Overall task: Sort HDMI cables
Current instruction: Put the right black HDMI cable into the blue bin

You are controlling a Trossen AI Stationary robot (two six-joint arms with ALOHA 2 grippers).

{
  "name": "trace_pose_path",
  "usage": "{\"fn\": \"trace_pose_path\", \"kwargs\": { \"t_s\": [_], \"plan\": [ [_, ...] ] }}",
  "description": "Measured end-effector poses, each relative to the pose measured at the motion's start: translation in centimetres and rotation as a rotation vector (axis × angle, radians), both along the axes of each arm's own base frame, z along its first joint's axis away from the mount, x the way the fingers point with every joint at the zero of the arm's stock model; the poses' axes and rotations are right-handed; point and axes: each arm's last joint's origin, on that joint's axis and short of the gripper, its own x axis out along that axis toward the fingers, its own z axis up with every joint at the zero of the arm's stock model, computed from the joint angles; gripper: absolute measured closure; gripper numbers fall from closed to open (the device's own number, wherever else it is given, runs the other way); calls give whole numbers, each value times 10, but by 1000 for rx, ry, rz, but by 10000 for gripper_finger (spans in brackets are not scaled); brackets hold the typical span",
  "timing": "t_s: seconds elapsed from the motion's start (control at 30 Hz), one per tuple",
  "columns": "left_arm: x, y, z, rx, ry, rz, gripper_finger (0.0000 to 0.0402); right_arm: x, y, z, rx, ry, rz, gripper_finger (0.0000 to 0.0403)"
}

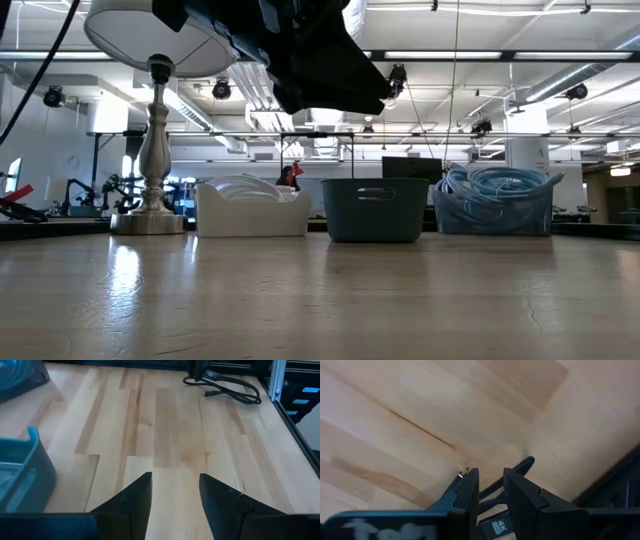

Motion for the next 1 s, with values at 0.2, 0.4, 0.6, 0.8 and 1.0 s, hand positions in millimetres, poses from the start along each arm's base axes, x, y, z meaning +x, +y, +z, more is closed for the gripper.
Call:
{"fn": "trace_pose_path", "kwargs": {
  "t_s": [0.2, 0.4, 0.6, 0.8, 1.0],
  "plan": [
    [2, 5, 1, 24, -5, 1, 234, 2, 2, -7, -25, 37, -14, 325],
    [2, 7, 0, 26, -2, 8, 234, 0, 2, -3, 14, 52, -59, 322],
    [2, 7, 0, 26, -1, 8, 234, -3, 1, 5, 58, 41, -49, 312],
    [1, 7, -1, 13, 1, 15, 234, -5, 1, 7, 71, 31, -31, 310],
    [1, 7, -1, 13, 3, 15, 234, -15, 10, 8, 129, 112, -58, 311]
  ]
}}
